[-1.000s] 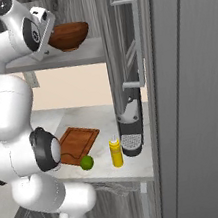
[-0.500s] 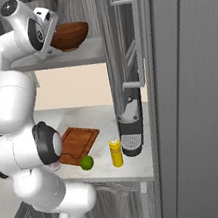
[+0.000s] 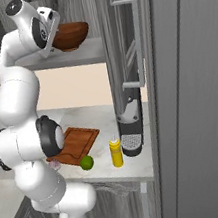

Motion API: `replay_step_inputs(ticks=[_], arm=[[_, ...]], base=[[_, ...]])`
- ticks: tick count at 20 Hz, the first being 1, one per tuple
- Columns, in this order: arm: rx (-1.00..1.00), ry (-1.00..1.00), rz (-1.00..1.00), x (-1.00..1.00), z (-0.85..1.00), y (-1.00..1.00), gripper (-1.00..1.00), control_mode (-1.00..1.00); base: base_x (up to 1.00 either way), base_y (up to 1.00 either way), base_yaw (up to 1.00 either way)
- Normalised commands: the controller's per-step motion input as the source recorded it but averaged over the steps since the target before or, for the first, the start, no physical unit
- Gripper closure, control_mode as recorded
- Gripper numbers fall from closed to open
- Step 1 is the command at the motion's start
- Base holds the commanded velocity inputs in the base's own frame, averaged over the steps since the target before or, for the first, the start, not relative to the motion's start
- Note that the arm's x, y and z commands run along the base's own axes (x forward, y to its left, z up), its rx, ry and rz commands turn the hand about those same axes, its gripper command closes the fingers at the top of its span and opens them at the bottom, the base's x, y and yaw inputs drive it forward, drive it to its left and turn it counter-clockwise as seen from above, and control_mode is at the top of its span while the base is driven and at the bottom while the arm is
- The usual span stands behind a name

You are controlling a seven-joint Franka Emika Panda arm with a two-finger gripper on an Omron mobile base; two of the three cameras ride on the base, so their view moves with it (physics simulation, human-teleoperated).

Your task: Open the cabinet. Place the bowl and condiment on the counter. Then place the lime and garlic on the cutting board.

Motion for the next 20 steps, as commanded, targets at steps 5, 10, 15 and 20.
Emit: replay_step_inputs(ticks=[5, 10, 15, 20], arm=[[0.00, 0.00, 0.00, 0.20, 0.00, 0.00, -1.00, -1.00], [0.00, 0.00, 0.00, 0.19, 0.00, 0.00, -1.00, -1.00], [0.00, 0.01, 0.00, 0.20, 0.00, 0.00, -1.00, -1.00], [0.00, 0.03, 0.00, 0.20, 0.00, 0.00, -1.00, -1.00]], base=[[0.00, 0.00, 0.00], [0.00, 0.00, 0.00], [0.00, 0.00, 0.00], [0.00, 0.00, 0.00]])
